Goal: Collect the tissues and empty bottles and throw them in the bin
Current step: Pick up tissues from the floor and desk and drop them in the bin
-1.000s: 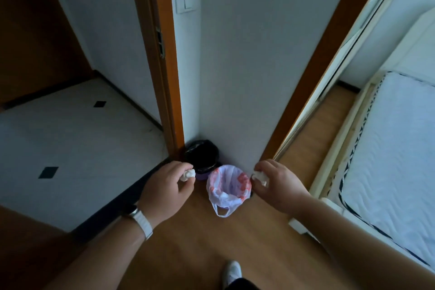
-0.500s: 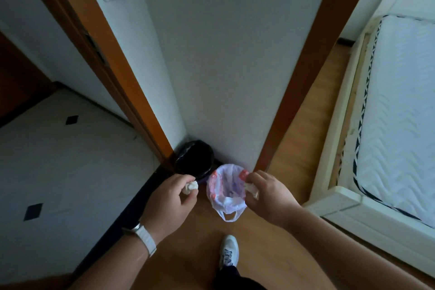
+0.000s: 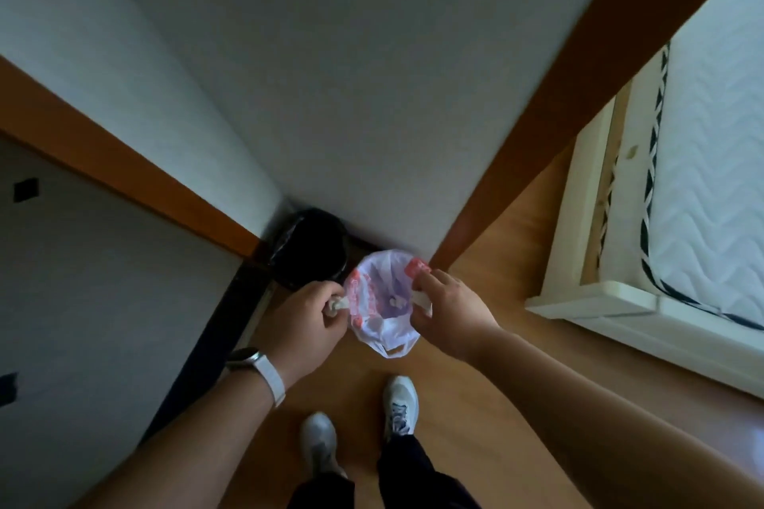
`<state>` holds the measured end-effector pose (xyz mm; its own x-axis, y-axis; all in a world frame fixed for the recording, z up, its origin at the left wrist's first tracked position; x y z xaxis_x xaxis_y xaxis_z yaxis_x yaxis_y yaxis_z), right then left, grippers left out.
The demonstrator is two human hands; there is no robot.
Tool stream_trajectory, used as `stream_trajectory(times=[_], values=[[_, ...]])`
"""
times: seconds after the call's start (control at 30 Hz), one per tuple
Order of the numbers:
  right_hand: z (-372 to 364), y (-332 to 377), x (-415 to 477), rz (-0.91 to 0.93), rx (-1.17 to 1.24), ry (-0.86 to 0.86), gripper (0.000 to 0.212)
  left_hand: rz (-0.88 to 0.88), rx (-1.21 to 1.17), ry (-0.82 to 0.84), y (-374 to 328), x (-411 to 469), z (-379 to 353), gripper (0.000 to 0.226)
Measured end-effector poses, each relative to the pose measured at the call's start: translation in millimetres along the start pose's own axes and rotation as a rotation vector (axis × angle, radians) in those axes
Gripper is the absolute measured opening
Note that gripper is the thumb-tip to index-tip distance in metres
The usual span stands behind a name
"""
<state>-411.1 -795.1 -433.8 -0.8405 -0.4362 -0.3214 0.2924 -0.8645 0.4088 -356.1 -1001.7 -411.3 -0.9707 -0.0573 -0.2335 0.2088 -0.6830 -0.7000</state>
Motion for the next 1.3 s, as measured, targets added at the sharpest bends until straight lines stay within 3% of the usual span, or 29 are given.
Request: stream_trajectory(times=[0.3,0.53,0.73,0.97,1.3], values=[[-137.6,-65.1,73.4,-0.067,-0.096,-0.013,0.029,0.100,-0.004,0.135,130.5,85.3,-133.0,0.024],[-277.6,-129.8,127.0,-0.146,-0.143,0.049,0.036,-0.065,0.114,0.234,236.3,153.0,-250.9,0.021],[-358.8,-158.3,150.8,-0.185,-0.139,0.100,0.037,-0.166,0.191,0.327,288.7,160.2,-310.3,0.037],[-325.5,-151.8,130.8,-0.265,-0.251,0.133,0.041,-0.277,0.333,0.350,269.4,159.5,-274.7,0.047],[-192.5,-100.5,82.8,-0.345,-0.313,0.004,0.048,-0.427,0.500,0.391,160.3,150.1,-176.3,0.059]])
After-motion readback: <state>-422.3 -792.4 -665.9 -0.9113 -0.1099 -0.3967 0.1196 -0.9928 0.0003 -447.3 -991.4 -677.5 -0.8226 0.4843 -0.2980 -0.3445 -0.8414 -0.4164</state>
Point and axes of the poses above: each hand's wrist, its own x-axis towards the middle knuckle, its own z-axis out of the back of the hand, y = z × x, the point moved 6 cm from there along x, towards the middle knuckle, and after that the axes turned 8 degrees about -x, right-handed, at the moved point
